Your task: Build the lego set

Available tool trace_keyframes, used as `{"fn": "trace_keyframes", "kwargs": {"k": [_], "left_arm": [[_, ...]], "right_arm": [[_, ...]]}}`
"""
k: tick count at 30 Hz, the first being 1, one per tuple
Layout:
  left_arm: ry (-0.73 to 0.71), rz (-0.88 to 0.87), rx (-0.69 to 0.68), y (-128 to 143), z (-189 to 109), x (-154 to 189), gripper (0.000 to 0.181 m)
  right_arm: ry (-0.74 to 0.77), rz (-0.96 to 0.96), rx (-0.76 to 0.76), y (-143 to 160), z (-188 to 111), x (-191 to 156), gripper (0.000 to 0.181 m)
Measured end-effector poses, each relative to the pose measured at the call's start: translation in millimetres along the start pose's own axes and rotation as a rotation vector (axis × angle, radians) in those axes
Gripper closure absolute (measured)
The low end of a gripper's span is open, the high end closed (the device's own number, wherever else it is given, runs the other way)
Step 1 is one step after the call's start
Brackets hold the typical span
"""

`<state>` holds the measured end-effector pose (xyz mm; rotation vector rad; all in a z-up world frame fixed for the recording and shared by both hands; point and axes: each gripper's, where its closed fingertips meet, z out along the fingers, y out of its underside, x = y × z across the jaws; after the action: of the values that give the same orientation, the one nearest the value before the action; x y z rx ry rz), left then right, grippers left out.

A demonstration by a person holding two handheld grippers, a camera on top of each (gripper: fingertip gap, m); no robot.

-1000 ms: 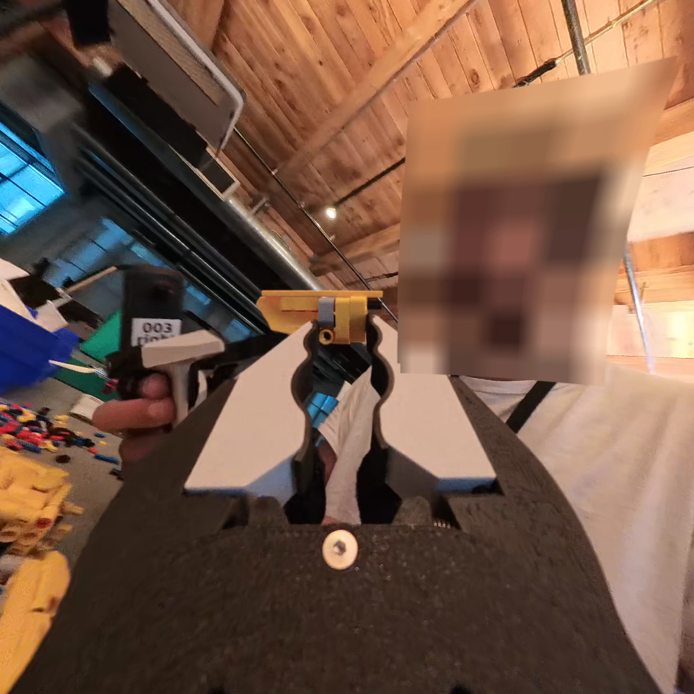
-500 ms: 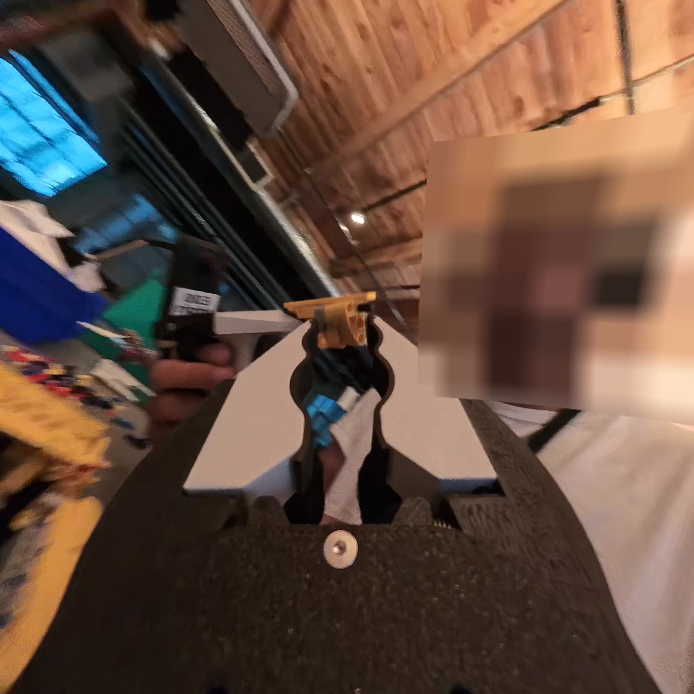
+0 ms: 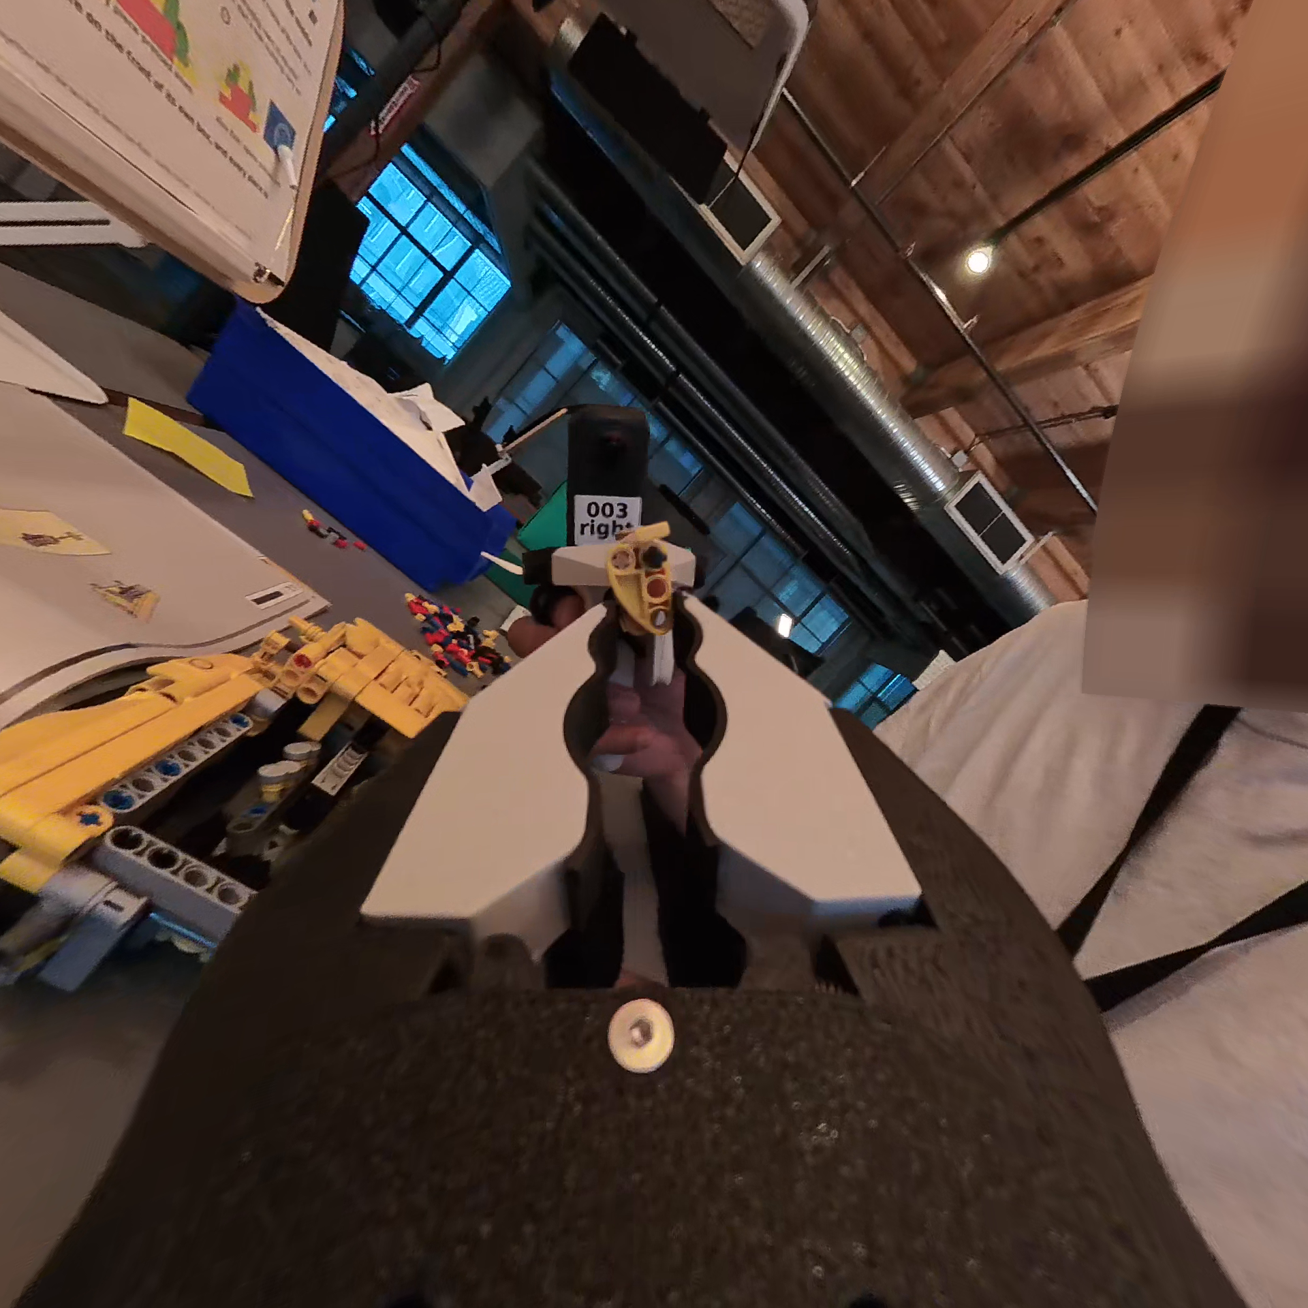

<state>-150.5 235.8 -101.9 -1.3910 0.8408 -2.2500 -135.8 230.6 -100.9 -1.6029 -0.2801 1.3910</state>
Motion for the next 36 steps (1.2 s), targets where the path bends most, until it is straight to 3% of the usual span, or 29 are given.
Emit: {"fn": "trace_keyframes", "kwargs": {"k": [8,16,18,23,29,33,36], "left_arm": [[-0.048,0.169,-0.018,3.3,1.7,5.9,0.170],[-0.042,0.084,-0.034,4.2,-0.3,1.2,0.170],[-0.058,0.096,-0.039,3.2,-0.7,-0.2,0.158],[-0.203,0.365,-0.009,-8.3,-6.3,-4.8,0.139],[-0.263,0.587,-0.066,3.8,1.9,-2.1,0.139],[-0.278,0.534,-0.066,4.7,1.6,-5.6,0.157],[-0.209,0.325,-0.063,4.4,0.7,-5.9,0.161]], "right_arm": [[-0.135,0.304,0.026,0.2,-1.8,-4.1,0.181],[-0.026,0.102,-0.004,1.2,-0.9,-0.1,0.181],[-0.005,0.083,-0.015,1.9,-1.3,1.0,0.181],[-0.011,0.140,-0.013,2.3,-4.5,5.2,0.181],[-0.077,0.222,-0.039,9.5,0.6,0.5,0.181],[-0.070,0.207,-0.057,13.0,3.0,1.0,0.181],[-0.044,0.128,-0.054,11.3,3.0,1.2,0.181]]}}
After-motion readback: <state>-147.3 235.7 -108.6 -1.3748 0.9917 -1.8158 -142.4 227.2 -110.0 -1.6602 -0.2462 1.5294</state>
